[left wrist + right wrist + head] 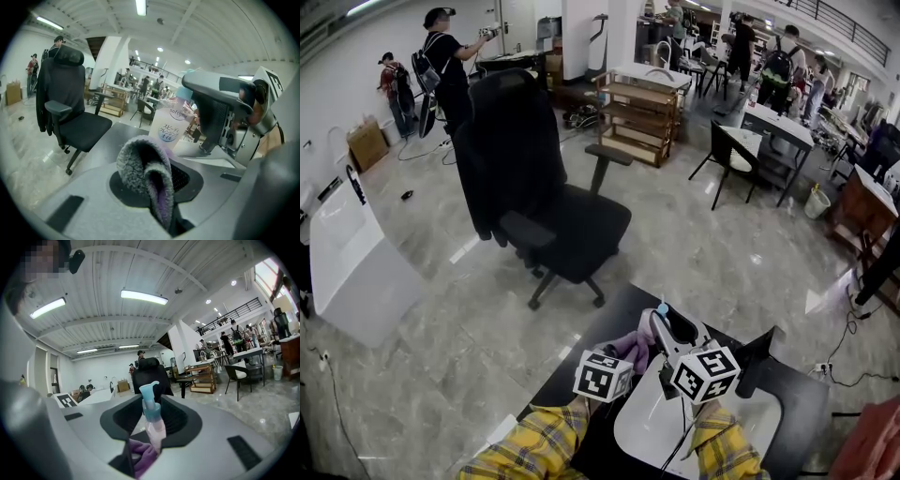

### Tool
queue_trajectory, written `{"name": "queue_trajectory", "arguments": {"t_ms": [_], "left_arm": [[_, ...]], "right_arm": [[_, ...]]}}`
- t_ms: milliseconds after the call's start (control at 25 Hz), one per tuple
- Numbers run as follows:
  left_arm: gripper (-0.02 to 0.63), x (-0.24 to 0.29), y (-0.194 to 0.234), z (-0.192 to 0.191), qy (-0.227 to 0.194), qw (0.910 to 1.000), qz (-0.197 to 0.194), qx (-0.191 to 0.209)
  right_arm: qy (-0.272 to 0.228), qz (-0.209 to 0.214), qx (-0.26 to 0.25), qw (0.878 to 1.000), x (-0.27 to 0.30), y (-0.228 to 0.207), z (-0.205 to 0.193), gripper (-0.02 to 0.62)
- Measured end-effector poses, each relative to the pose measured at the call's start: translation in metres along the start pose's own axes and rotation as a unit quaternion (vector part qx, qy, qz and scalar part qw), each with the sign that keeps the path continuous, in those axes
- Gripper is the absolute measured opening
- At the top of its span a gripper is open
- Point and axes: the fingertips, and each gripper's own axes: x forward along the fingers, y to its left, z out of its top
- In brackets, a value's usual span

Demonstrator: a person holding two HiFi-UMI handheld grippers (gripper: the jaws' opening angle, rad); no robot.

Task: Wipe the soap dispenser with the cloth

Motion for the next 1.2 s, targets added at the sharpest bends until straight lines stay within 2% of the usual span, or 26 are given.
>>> {"name": "queue_trajectory", "arguments": {"t_ms": [400,600,680,1000,1120,1200], "left_arm": [[0.057,0.001,-0.008,-0.011,0.044,0.9983,-0.031,0.024],[0.057,-0.022,-0.019,-0.008,0.03,0.9976,-0.059,-0.018],[0.057,-0.031,-0.021,-0.005,0.02,0.9977,-0.061,-0.023],[0.057,-0.055,-0.011,-0.008,-0.005,0.998,-0.051,-0.036],[0.057,-0.063,-0.008,-0.008,-0.015,0.9979,-0.049,-0.04],[0.057,-0.067,-0.008,-0.006,-0.021,0.9978,-0.049,-0.041]], "right_arm": [[0.004,-0.014,-0.003,1.0,-0.002,0.0,-0.001,0.109],[0.009,-0.027,0.005,1.0,-0.003,0.001,0.002,0.11],[0.011,-0.039,0.011,0.999,-0.004,0.0,0.004,0.11],[0.029,-0.121,0.045,0.991,-0.008,0.0,-0.002,0.113],[0.027,-0.126,0.053,0.99,-0.008,0.002,-0.005,0.117],[0.031,-0.114,0.048,0.992,-0.01,0.003,-0.005,0.117]]}}
